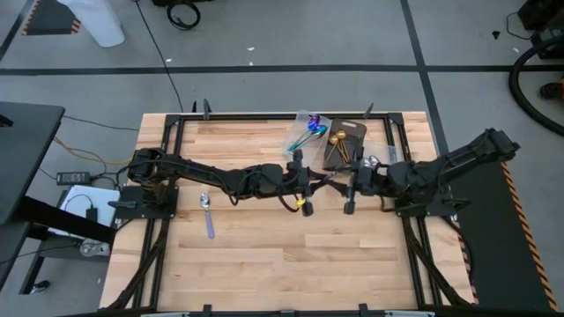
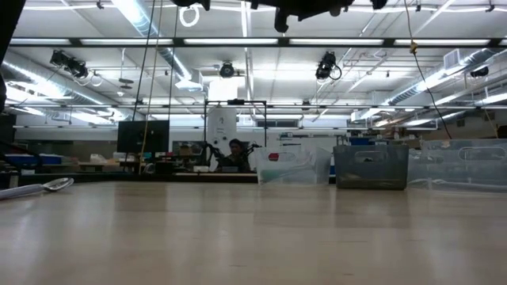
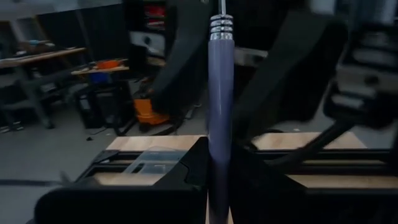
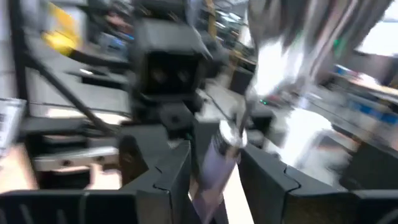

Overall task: Sort silverware by color (type)
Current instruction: Put the purple spoon into the right transparent bin

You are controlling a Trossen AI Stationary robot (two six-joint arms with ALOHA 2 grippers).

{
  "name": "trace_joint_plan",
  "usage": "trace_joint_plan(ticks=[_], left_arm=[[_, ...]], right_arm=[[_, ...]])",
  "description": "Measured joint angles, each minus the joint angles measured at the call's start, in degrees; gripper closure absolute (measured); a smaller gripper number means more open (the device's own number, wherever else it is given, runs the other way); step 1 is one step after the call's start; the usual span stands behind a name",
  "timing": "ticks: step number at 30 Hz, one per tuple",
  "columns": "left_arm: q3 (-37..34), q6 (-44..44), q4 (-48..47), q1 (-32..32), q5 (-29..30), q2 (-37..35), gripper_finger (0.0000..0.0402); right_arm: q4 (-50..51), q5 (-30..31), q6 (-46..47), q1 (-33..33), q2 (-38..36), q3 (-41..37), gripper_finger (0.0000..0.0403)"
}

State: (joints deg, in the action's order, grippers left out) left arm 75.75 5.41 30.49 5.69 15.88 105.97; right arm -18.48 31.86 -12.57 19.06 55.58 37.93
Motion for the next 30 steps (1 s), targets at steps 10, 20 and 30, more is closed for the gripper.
trace_joint_plan(ticks=[10, 20, 30], left_arm=[[0.0, 0.4, -1.6, 0.1, 10.9, 0.0, 0.0361], [0.0, 6.0, -1.7, 2.4, 24.9, 0.0, 0.0361], [0.0, 6.9, -1.7, 2.7, 28.1, 0.0, 0.0361]], right_arm=[[-5.3, 9.5, 4.0, 0.0, 4.6, 0.0, 0.0274], [-12.2, 10.8, 6.4, -0.3, 6.2, 0.1, 0.0275], [-16.8, 10.8, 5.0, -1.0, 8.9, 0.1, 0.0281]])
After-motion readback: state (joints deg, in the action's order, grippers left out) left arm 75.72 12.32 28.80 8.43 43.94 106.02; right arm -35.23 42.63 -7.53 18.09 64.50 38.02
